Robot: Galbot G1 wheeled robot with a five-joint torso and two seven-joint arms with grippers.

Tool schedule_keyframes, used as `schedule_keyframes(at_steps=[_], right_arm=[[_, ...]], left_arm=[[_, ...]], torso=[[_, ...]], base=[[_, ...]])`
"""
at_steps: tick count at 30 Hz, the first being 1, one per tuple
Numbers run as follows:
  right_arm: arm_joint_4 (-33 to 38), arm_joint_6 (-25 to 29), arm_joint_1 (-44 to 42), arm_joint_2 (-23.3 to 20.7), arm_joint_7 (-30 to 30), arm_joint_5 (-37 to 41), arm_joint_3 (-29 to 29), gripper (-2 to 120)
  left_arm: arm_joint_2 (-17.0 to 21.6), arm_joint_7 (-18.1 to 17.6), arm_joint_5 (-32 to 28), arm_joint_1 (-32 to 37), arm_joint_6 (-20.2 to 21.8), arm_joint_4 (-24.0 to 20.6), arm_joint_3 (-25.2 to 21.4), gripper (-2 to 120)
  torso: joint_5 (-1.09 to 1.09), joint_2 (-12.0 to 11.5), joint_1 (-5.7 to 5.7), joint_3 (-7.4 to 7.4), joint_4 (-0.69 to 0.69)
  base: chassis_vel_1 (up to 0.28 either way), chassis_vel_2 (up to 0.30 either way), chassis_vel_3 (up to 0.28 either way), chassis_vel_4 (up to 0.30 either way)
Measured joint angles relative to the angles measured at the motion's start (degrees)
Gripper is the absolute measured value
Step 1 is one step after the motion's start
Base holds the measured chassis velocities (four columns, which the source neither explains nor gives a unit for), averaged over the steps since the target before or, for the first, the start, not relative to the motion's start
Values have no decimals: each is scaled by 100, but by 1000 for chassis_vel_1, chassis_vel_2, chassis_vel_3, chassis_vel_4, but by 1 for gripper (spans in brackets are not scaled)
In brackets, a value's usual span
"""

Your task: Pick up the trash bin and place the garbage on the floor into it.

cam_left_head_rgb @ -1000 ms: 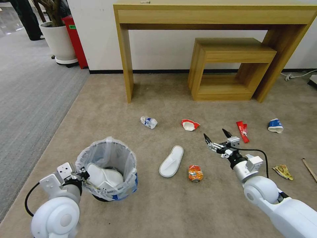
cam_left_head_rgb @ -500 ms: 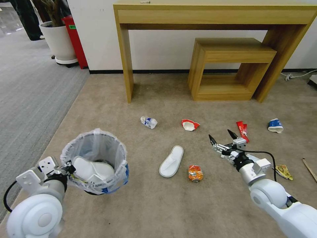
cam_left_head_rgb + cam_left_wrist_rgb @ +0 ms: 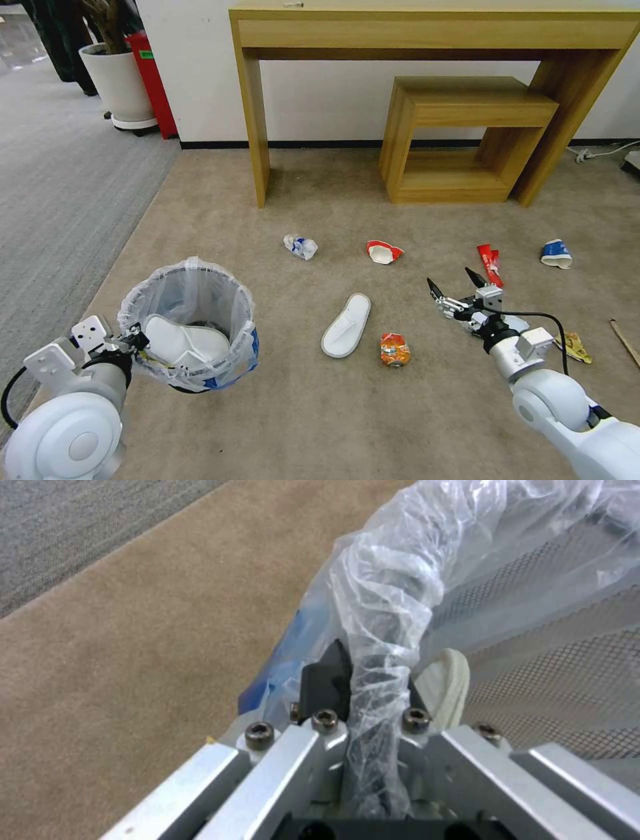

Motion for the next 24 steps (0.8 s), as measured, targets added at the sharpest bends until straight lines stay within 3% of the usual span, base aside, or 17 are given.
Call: schedule_keyframes(at_steps=[24], right_arm=[[7,-21,-146,44,-1,-85,76,92]], left_arm=[[43,-36,-62,-3,17,-27,37,1]], torso=[[0,0,0,1,0]], base=[[-17,15,15,-16]])
